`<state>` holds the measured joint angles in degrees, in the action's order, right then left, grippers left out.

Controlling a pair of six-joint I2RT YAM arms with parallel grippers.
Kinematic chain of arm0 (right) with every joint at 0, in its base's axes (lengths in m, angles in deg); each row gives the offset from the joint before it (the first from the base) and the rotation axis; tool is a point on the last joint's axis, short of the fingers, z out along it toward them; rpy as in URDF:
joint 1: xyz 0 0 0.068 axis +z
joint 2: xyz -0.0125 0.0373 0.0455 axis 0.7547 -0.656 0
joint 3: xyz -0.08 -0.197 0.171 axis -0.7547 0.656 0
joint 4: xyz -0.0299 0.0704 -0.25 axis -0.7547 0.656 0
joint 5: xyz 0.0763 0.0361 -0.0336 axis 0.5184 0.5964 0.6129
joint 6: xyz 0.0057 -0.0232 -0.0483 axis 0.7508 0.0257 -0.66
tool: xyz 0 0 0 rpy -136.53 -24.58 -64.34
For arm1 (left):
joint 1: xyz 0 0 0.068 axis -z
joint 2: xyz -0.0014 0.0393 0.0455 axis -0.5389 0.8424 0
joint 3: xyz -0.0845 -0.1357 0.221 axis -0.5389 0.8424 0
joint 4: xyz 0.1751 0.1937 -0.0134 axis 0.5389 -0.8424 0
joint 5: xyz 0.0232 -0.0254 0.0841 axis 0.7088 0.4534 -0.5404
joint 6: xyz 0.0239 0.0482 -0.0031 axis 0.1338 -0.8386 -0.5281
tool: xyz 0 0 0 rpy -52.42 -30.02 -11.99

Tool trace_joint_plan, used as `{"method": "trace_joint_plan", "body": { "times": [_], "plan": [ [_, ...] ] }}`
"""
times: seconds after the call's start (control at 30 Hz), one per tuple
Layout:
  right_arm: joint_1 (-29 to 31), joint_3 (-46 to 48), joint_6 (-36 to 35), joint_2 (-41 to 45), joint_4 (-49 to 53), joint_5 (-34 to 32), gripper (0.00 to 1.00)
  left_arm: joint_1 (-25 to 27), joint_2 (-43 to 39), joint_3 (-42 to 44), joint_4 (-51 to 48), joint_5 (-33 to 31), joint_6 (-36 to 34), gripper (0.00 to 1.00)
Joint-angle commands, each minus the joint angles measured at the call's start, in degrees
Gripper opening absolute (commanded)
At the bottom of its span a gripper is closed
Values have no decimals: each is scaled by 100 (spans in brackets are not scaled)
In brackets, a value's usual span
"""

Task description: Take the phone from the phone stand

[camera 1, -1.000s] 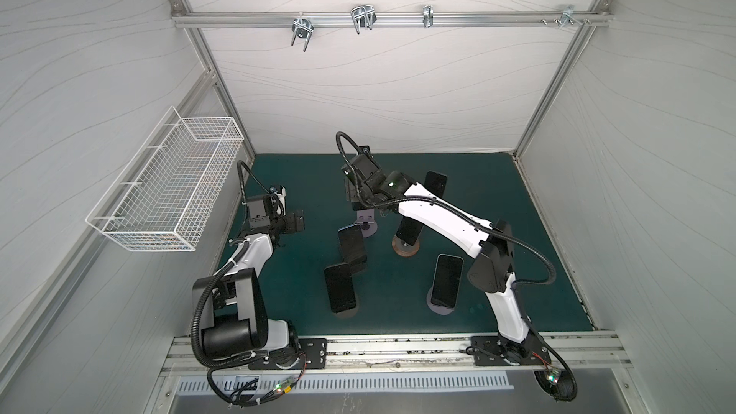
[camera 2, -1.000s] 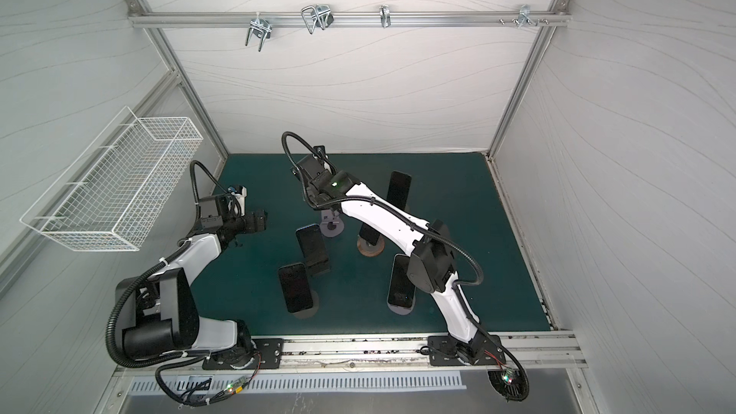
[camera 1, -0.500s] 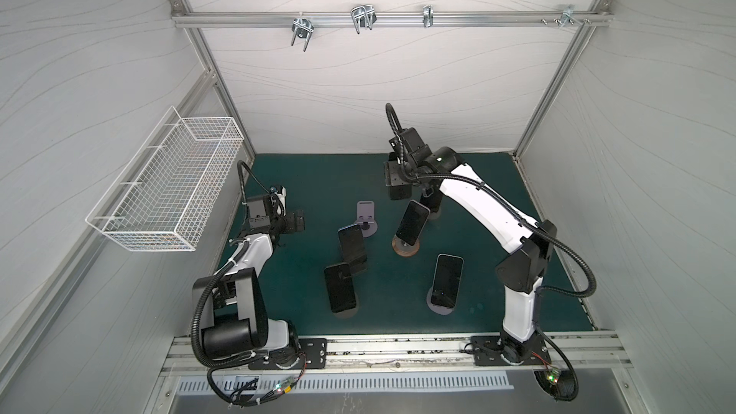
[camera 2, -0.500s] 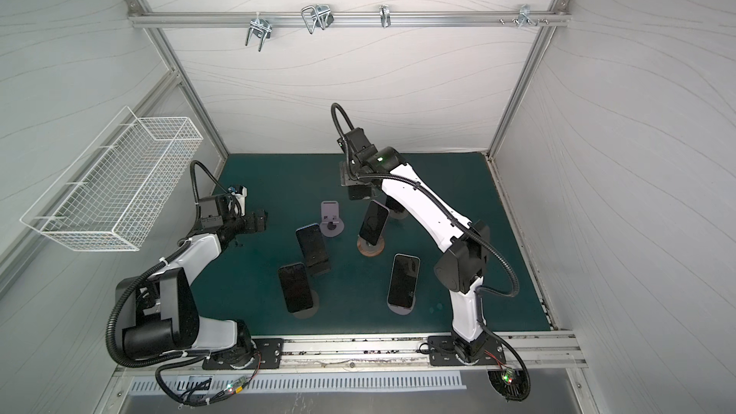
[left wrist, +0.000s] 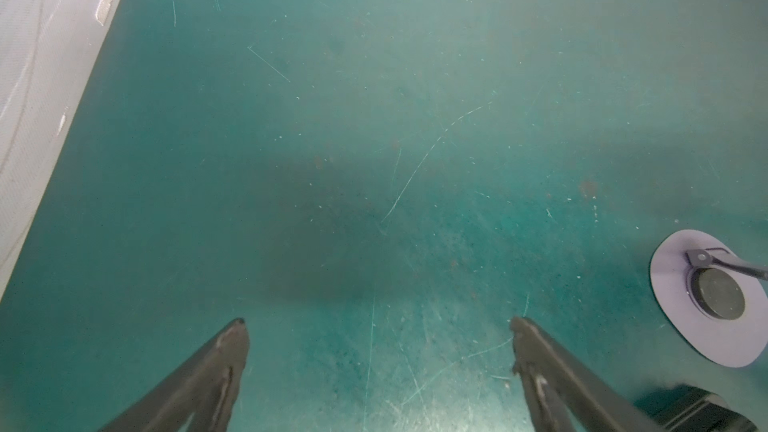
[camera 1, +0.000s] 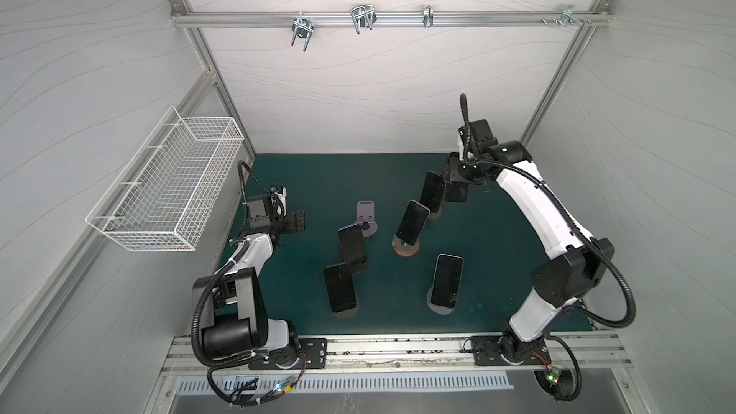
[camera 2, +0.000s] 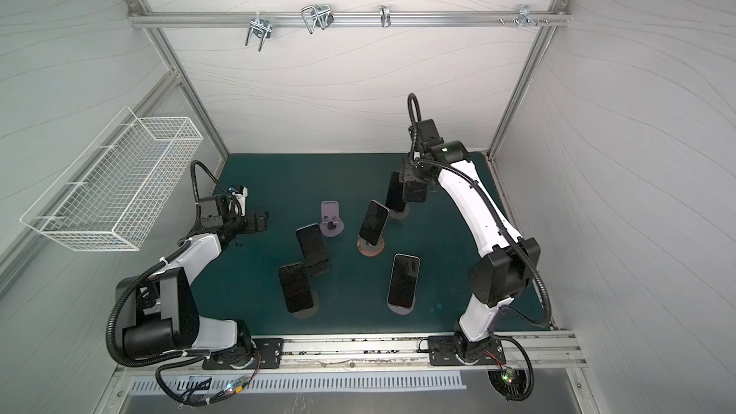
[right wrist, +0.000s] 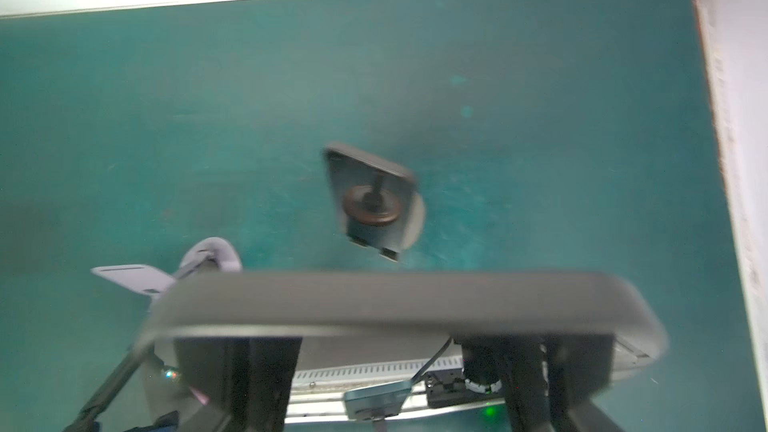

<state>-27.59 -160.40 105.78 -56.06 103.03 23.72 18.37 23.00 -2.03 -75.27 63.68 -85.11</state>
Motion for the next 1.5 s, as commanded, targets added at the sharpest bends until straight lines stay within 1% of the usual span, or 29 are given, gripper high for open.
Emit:
{"method": "trace_joint_plan", "body": {
  "times": [0.0, 0.1, 0.3, 0.67, 0.9, 1.07, 1.3, 1.47],
  "plan": [
    [-259, 264, -232, 279, 198, 268, 57, -22, -14, -179, 36, 90, -131, 100],
    [-396, 627, -242, 343, 109, 281, 57, -23, -5, -177, 29, 93, -140, 100],
    [-404, 1479, -124, 352, -205, 550, 57, -21, 12, -197, 18, 91, -140, 100],
    [-401, 3053, -80, 472, -951, 770, 59, -14, 21, -215, -2, 88, -145, 100],
    [-403, 3377, -223, 15, -1139, 736, 59, -13, 30, -222, -10, 91, -140, 100],
    [-385, 3466, -446, -309, -997, 700, 59, -17, 48, -245, -22, 80, -140, 100],
    [-407, 3561, -589, -651, -824, 228, 60, -17, 57, -250, -38, 85, -145, 100],
    [-462, 3766, -588, -883, -973, 274, 60, -17, 57, -254, -42, 82, -140, 100]
  ]
}}
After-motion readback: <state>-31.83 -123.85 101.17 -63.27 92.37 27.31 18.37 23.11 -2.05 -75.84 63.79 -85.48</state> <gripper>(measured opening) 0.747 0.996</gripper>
